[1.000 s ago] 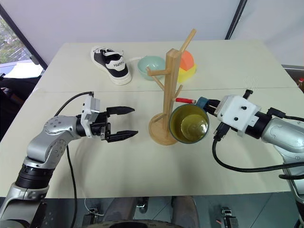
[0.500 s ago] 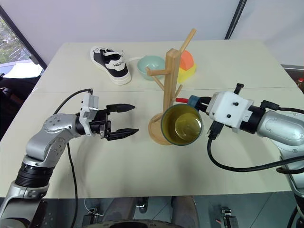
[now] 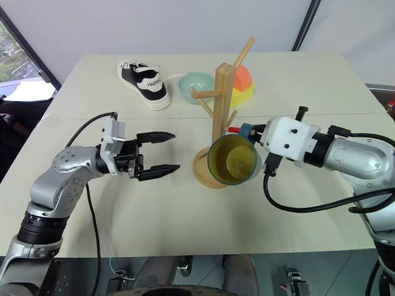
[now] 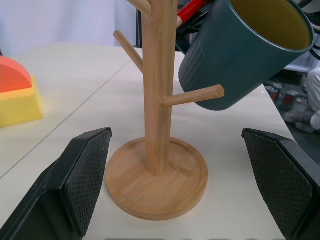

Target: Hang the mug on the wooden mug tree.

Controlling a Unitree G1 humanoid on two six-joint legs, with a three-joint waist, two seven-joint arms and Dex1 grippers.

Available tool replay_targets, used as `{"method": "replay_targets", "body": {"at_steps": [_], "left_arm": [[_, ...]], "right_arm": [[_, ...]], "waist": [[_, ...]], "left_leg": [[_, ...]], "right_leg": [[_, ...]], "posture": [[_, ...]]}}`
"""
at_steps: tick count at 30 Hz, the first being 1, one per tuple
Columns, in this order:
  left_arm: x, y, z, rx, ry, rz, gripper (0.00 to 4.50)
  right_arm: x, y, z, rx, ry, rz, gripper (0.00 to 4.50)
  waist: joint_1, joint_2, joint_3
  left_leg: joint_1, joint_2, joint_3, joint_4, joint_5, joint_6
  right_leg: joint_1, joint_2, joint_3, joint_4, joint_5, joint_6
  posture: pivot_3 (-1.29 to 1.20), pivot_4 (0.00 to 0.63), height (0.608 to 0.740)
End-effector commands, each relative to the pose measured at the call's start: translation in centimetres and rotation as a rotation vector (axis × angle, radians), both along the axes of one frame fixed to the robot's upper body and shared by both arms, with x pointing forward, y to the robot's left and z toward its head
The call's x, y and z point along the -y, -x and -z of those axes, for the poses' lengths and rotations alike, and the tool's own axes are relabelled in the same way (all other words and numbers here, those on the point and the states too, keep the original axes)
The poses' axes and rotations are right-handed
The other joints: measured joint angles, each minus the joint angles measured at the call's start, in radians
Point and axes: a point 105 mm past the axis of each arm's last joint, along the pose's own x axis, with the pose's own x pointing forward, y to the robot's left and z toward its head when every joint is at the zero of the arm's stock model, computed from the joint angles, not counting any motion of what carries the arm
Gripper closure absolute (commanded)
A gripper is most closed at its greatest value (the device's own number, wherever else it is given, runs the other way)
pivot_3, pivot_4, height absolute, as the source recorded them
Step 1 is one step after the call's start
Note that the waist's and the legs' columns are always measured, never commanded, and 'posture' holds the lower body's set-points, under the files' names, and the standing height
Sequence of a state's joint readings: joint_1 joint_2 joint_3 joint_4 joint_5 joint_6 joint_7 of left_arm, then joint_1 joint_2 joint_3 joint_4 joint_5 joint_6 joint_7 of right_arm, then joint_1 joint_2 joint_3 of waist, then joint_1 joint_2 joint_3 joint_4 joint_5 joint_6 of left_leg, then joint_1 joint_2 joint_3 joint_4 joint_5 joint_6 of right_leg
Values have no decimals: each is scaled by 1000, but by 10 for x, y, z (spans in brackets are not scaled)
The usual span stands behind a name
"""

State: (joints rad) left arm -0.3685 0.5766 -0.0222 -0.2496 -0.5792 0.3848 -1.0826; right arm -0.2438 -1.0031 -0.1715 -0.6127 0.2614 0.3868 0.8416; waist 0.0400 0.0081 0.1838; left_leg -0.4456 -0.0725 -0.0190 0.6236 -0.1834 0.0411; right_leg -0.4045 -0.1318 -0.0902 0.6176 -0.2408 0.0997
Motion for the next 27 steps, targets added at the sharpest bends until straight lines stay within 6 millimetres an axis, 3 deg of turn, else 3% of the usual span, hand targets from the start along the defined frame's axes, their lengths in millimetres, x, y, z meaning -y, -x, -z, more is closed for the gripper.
{"method": "replay_targets", "body": {"at_steps": [1, 4, 8, 11, 14, 20, 24, 27], "left_arm": [[0, 5, -13, 52, 14, 13, 0], [1, 4, -13, 51, 12, 11, 0], [0, 3, -12, 42, 12, 1, 0], [-3, -2, -9, 22, 14, -33, 0], [-9, -13, -6, -19, 51, -117, 0], [-37, -46, 16, -47, 101, -443, 0], [-59, -58, 36, -72, 130, -646, 0], [-67, -59, 50, -92, 135, -731, 0]], "right_arm": [[-2, 2, -15, 59, -4, -14, 3094], [-1, 2, -19, 88, 12, -6, 1618], [7, 3, -26, 93, 2, 23, 1618], [25, 3, -28, 79, -50, 86, 1618], [52, 3, -23, 7, -262, 183, 1618], [98, -8, 31, -72, -662, 377, 1618], [112, -20, 62, -95, -856, 469, 1618], [107, -27, 84, -145, -877, 478, 1618]], "waist": [[0, 0, 0], [0, 0, 0], [0, 0, 0], [2, 0, 0], [3, -3, -1], [-3, -4, -1], [-2, -4, -1], [-1, -4, -1]], "left_leg": [[0, 0, 0, 0, 0, 0], [0, 0, 0, 0, 0, 0], [0, 0, 0, 0, 0, 0], [0, 0, 0, 0, 0, 0], [0, 0, 0, 0, 0, 0], [3, 0, 0, 0, 0, 0], [3, 1, 0, 1, 0, 0], [3, 1, 1, 2, 0, 0]], "right_leg": [[0, 0, 0, 0, 0, 0], [0, 0, 0, 0, 0, 0], [0, 0, 0, 0, 0, 0], [0, 0, 0, 0, 0, 0], [1, 0, 0, 0, 1, 1], [3, 1, 1, 1, 2, 3], [1, 2, 3, 2, 3, 2], [-1, 3, 4, 3, 4, 3]], "posture": [[0, 150, 736], [0, 150, 736], [0, 150, 736], [0, 150, 736], [0, 150, 736], [0, 150, 736], [0, 150, 736], [0, 150, 736]]}}
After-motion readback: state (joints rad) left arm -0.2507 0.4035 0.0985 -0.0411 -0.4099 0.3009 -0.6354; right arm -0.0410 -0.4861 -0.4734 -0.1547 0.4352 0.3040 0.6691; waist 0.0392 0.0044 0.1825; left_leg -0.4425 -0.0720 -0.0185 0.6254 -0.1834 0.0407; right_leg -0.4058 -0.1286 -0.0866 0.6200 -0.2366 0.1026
